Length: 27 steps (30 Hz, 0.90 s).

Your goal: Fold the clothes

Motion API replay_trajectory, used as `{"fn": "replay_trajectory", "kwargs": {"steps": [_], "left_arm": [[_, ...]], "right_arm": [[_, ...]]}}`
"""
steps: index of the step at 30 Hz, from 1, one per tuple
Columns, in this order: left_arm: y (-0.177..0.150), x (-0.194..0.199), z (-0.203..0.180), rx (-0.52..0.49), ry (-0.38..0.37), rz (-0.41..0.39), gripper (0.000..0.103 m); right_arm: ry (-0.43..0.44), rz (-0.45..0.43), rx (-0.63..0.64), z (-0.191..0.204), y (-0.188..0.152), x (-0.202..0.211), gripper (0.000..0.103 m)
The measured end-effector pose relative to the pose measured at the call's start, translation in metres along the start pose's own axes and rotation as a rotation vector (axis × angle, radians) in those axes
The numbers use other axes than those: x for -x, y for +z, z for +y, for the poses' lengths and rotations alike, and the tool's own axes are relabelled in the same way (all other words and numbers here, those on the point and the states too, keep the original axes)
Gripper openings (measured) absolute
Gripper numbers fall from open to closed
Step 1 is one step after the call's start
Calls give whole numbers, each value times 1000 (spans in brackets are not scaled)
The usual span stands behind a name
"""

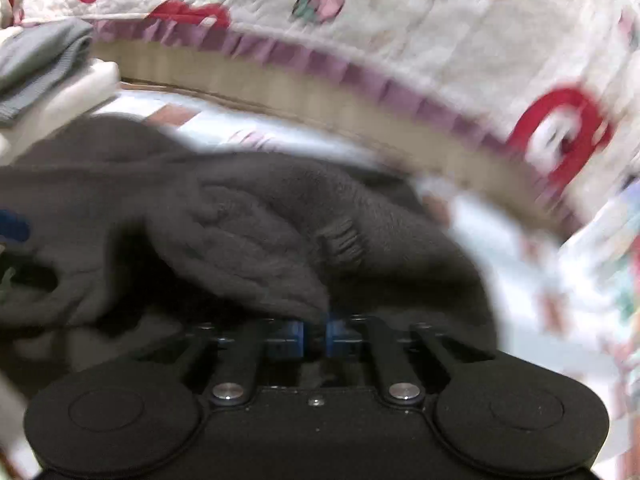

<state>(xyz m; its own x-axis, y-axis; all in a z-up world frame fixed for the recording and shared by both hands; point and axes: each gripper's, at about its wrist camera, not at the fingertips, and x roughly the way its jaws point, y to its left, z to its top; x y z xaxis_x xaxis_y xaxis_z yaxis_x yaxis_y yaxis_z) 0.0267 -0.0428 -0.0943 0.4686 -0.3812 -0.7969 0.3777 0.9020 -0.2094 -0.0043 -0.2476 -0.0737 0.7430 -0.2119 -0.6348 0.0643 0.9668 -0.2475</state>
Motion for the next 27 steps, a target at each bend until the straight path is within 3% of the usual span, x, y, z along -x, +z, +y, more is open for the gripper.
{"fn": "replay_trajectory", "kwargs": {"steps": [2,5,6,8,11,14,15,16,17,19,20,23,27], "left_arm": [[1,1,2,3,41,-17,63],[3,11,-1,-37,47,-68,65],[3,14,-2,-35,20,-86,69],[1,13,-3,-17,-32,-91,93],[-2,2,-15,-62,-53,-43,94],[0,-14,-32,-146,78,-28,94],[1,-19,-37,-173,128,-30,91],[4,-22,-39,-190,162,-34,83],[9,-24,-41,-202,191,-38,60],[22,-28,-42,-219,229,-44,30],[34,-29,-39,-217,214,-45,14],[77,-27,-29,-191,190,-89,10],[149,-33,-13,-127,256,-195,10]], "right_arm": [[-22,-71,-74,-21,18,10,10],[-47,-99,-79,-41,37,7,9],[-38,-107,-97,-47,44,6,9],[-23,-134,-124,-54,52,13,9],[-32,-186,-131,-63,62,20,9],[-18,-215,-158,-74,69,22,9],[-16,-220,-166,-78,70,21,9],[-21,-226,-167,-81,71,22,9],[-33,-234,-169,-86,72,23,9],[-46,-239,-175,-97,74,21,9],[-50,-240,-183,-102,75,19,9],[-59,-232,-176,-118,85,6,9],[-41,-146,-156,-130,108,-40,10]]}}
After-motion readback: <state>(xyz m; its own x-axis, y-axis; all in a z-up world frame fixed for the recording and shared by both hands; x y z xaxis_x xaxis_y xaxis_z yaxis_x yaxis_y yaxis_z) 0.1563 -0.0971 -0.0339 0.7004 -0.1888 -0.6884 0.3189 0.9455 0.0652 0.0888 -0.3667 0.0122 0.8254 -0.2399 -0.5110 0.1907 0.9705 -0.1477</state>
